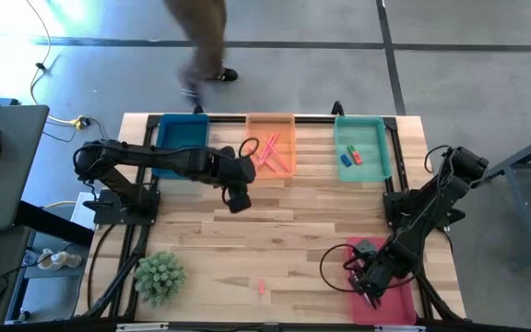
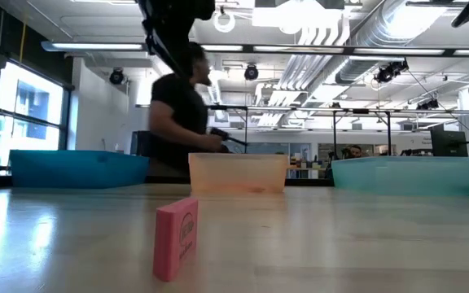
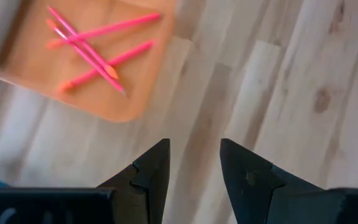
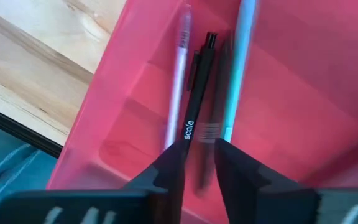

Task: Sort crayons/erasers/pens/pencils in bins
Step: Put the pink eraser into the green bin

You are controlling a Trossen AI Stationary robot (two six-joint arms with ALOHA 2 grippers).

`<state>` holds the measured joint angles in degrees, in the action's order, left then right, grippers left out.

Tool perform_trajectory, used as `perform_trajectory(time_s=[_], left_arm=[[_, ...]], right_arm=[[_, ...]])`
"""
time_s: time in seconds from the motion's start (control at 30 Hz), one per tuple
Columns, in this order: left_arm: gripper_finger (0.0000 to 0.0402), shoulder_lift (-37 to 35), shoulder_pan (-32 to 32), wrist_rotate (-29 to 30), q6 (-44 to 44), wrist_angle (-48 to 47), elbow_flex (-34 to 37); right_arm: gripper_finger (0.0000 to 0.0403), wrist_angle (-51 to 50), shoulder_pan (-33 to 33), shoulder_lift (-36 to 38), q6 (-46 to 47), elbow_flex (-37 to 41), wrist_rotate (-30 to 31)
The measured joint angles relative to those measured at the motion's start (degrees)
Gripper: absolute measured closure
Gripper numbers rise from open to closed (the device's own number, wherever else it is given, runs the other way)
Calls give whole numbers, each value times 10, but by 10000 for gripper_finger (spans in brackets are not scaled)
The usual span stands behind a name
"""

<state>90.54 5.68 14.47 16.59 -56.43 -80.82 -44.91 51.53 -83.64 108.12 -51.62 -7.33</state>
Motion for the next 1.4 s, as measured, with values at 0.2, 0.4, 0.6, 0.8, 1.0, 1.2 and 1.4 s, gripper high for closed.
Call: perform_trajectory(time_s=[0.2,0.4,0.6,0.8,1.0,1.2,1.4], left_arm=[[273,0,-30,-10,70,-24,26],[273,-1,-68,-12,145,-78,28],[273,-6,-131,1,212,-123,28],[273,-6,-196,30,266,-156,28],[273,-6,-247,48,293,-193,28],[273,-6,-264,57,272,-239,28],[273,-28,-264,59,248,-249,45]], right_arm=[[278,0,0,1,-1,0,0],[264,3,0,17,-2,-9,14],[275,-13,0,21,-30,-60,114],[281,-25,-15,21,-92,-119,237],[281,6,-54,21,-185,-169,306],[281,97,-107,21,-306,-213,350],[281,202,-157,-11,-454,-279,376]])
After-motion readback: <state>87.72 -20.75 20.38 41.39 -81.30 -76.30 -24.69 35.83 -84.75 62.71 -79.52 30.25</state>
